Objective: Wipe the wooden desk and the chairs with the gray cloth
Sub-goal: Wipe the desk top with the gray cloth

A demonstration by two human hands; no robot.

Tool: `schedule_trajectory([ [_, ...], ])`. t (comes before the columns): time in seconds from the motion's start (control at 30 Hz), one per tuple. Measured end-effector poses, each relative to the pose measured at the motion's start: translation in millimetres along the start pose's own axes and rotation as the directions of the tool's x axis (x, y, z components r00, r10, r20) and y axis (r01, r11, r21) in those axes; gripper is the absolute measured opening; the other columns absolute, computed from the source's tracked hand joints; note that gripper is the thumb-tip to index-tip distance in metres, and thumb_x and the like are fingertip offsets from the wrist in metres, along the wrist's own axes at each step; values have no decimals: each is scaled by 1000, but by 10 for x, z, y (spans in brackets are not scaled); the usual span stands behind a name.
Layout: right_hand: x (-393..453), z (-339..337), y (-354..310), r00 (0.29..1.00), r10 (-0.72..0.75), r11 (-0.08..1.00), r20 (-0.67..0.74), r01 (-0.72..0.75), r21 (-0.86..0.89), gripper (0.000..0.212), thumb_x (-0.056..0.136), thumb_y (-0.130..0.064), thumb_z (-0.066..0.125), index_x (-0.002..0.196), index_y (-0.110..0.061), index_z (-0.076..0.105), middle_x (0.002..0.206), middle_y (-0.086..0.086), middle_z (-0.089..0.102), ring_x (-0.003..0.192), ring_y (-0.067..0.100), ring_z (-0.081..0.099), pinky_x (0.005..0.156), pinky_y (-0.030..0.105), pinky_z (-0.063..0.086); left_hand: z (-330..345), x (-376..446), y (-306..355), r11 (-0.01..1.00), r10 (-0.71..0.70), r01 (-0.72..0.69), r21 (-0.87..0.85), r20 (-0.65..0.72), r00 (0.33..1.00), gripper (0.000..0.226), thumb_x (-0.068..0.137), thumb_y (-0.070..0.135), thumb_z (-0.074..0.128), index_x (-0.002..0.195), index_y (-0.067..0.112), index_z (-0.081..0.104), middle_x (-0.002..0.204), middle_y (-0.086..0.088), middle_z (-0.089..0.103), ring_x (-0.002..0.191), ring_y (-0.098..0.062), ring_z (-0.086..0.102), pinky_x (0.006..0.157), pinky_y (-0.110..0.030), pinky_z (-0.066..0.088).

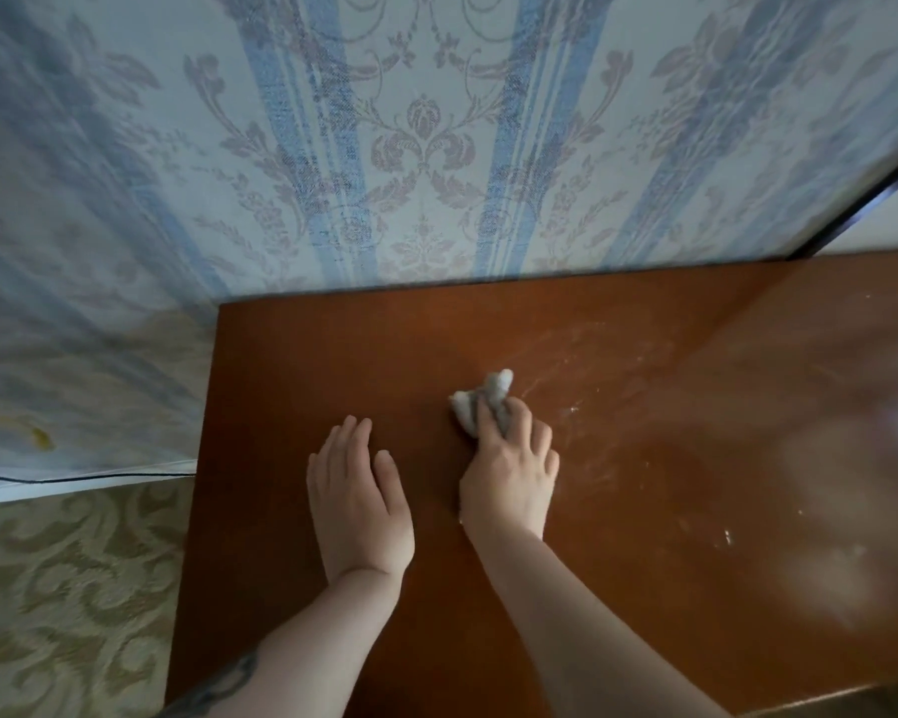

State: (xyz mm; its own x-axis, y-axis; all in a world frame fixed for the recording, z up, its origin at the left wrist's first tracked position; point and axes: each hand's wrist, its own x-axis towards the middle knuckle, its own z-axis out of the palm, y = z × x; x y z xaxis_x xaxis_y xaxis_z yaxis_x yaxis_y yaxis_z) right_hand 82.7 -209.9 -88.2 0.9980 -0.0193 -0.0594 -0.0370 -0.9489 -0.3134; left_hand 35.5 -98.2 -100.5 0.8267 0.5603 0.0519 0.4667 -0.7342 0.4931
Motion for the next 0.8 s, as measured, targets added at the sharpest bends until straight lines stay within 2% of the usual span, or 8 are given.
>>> schedule_trajectory([
  [0.1, -187, -93, 89, 957, 274, 962, -92, -273, 27, 58, 92, -13, 51, 146, -32, 39, 147, -5, 31, 123, 20, 26, 97, 35, 32, 2, 10, 26, 999, -1, 0, 48, 17, 1000, 42, 102, 33, 30, 134, 19, 53, 142, -4, 48, 136, -23, 37, 114, -46, 28],
  [0.2, -227, -48, -177, 986, 85, 990, -145, -67, 125, 47, 88, -16, 57, 133, -27, 57, 136, -1, 47, 112, 22, 37, 87, 38, 41, 8, 73, 90, 1000, -17, 17, -15, 2, 1000, 40, 100, 30, 31, 128, 19, 58, 135, -4, 54, 128, -26, 42, 107, -46, 33],
  [0.33, -33, -40, -364, 994, -105, 984, -10, 106, 144, 62, 84, -42, 19, 131, -32, 57, 135, -3, 48, 112, 25, 42, 87, 38, 39, 43, 89, 56, 964, 259, -260, 48, 18, 966, 47, 98, 30, 27, 117, 10, 65, 132, -10, 58, 122, -29, 51, 101, -45, 39],
  [0.43, -90, 9, -83, 981, 179, 983, -69, -177, 44, 48, 94, -29, 38, 141, -36, 45, 143, -4, 39, 121, 24, 34, 95, 38, 34, 81, 71, 68, 897, 408, -426, 117, 149, 901, 46, 99, 32, 26, 132, 19, 56, 145, -4, 46, 136, -24, 38, 111, -45, 26],
  [0.6, -296, -88, 142, 757, 624, 780, -191, -589, 213, 42, 98, -25, 47, 139, -32, 50, 142, -3, 38, 123, 23, 32, 98, 37, 29, 124, 108, 74, 892, 358, -410, 192, 254, 898, 51, 99, 38, 21, 144, 27, 41, 153, 3, 35, 143, -20, 25, 118, -45, 18],
  [0.63, -273, -99, 78, 754, 620, 782, -218, -569, 255, 40, 97, -22, 51, 136, -29, 54, 140, -1, 41, 121, 24, 34, 97, 38, 31, 121, 112, 73, 890, 356, -410, 200, 257, 899, 51, 98, 38, 21, 143, 26, 41, 152, 2, 37, 142, -20, 28, 117, -46, 20],
  [0.7, -195, -78, -117, 859, 435, 895, -270, -382, 229, 42, 90, -16, 59, 131, -26, 59, 134, 2, 48, 115, 25, 42, 90, 39, 39, 111, 114, 83, 885, 364, -417, 208, 250, 897, 52, 95, 37, 23, 140, 24, 46, 148, -1, 43, 138, -22, 34, 114, -47, 26],
  [0.8, -88, -16, -257, 985, 125, 989, -123, -114, 92, 49, 90, -20, 52, 138, -31, 51, 138, -2, 44, 113, 24, 40, 89, 37, 38, 119, 109, 72, 870, 403, -450, 201, 236, 884, 52, 92, 36, 27, 134, 19, 52, 143, -5, 48, 133, -26, 40, 109, -49, 30],
])
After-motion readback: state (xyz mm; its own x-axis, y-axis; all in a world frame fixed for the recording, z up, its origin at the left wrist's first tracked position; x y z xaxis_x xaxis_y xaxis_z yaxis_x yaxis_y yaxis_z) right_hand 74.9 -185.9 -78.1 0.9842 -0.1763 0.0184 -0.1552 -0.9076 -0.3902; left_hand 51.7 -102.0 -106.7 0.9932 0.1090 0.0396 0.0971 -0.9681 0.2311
